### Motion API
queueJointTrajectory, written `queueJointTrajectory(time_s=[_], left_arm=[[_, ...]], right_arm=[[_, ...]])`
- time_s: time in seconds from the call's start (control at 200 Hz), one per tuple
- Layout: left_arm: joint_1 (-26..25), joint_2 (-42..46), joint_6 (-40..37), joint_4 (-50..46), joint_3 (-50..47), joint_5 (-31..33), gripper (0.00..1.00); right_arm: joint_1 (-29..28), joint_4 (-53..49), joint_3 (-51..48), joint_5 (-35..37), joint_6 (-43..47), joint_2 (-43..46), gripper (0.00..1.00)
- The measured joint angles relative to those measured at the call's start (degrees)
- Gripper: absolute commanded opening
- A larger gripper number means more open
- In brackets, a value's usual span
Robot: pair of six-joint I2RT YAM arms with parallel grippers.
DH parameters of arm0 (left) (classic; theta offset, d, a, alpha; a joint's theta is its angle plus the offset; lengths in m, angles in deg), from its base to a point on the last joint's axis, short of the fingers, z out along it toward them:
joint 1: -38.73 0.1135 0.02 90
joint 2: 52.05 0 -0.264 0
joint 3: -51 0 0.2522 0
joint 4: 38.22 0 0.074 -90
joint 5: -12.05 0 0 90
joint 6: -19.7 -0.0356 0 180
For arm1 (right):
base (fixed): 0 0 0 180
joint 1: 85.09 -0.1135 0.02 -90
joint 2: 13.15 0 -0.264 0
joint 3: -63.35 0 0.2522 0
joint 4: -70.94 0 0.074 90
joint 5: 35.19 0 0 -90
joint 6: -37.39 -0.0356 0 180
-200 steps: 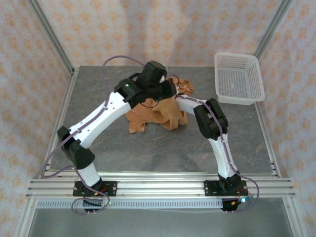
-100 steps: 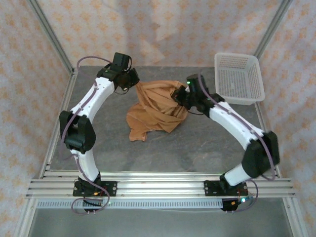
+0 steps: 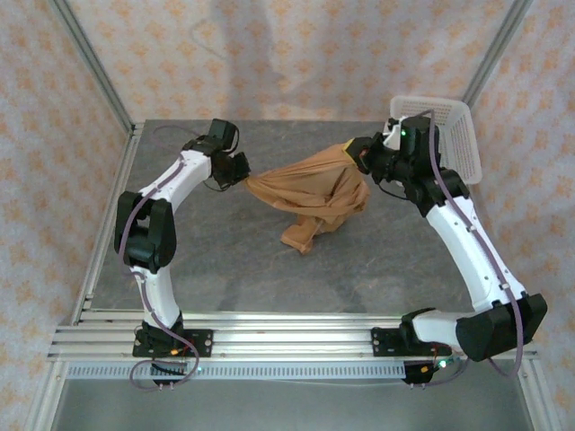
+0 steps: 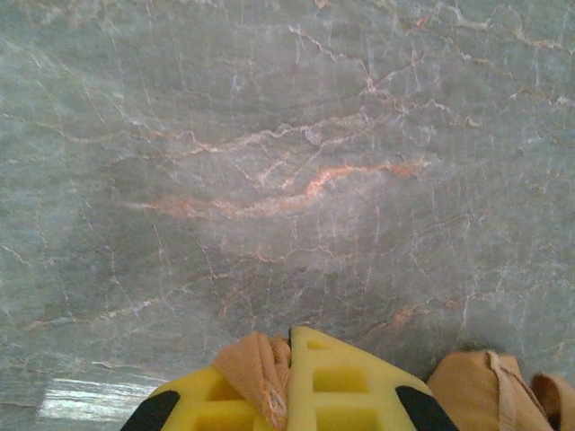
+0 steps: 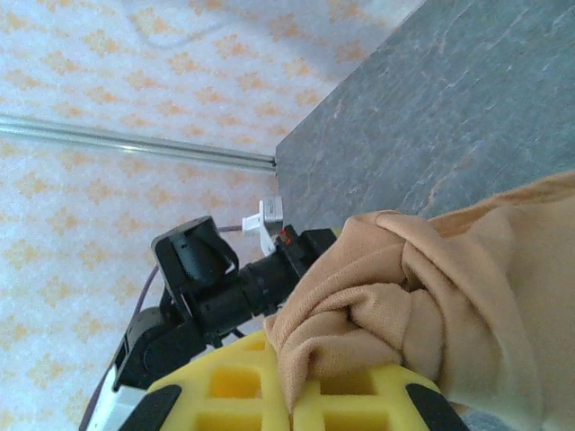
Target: Fold the inside-out t-shirt
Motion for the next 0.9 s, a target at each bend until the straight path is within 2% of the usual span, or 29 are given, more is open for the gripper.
queueJointTrajectory(time_s=[0.06, 0.135, 0.265, 0.335, 0.43, 0.525, 0.56, 0.771, 0.896], left_arm=[[-0.1, 1.4, 0.1, 0.9, -1.7, -0.7, 0.34], [-0.5, 5.4, -0.3, 2.2, -4.9, -1.2, 0.48], [-3.1, 13.7, -2.6, 7.6, -9.4, -3.8, 0.52], [-7.5, 18.7, -6.8, 14.9, -13.4, -5.2, 0.57], [-15.0, 24.0, -12.5, 26.9, -21.7, -5.4, 0.77], [-21.5, 25.9, -17.2, 37.4, -30.1, -3.5, 0.78], [-22.9, 25.2, -18.3, 39.4, -31.4, -2.8, 0.82], [-27.4, 18.9, -20.0, 48.7, -31.6, 2.1, 0.86], [-29.7, 15.6, -19.7, 52.0, -28.6, 4.0, 0.87]], right_arm=[[0.0, 0.9, -0.6, 0.7, -1.3, -0.3, 0.00], [0.0, 3.6, -1.7, 0.8, -3.2, -1.8, 0.00], [-0.1, 7.7, -4.3, 0.8, -6.4, -6.0, 0.00], [-0.1, 8.3, -5.5, 0.8, -7.8, -8.2, 0.00], [-0.2, 8.3, -6.2, 1.0, -8.7, -9.3, 0.00], [-0.3, 8.5, -6.2, 1.3, -8.9, -9.3, 0.00], [-0.3, 8.5, -6.2, 1.3, -8.9, -9.3, 0.00], [-0.6, 8.4, -6.2, 1.9, -8.9, -9.3, 0.00], [-1.0, 8.3, -6.2, 2.3, -8.9, -9.3, 0.00]])
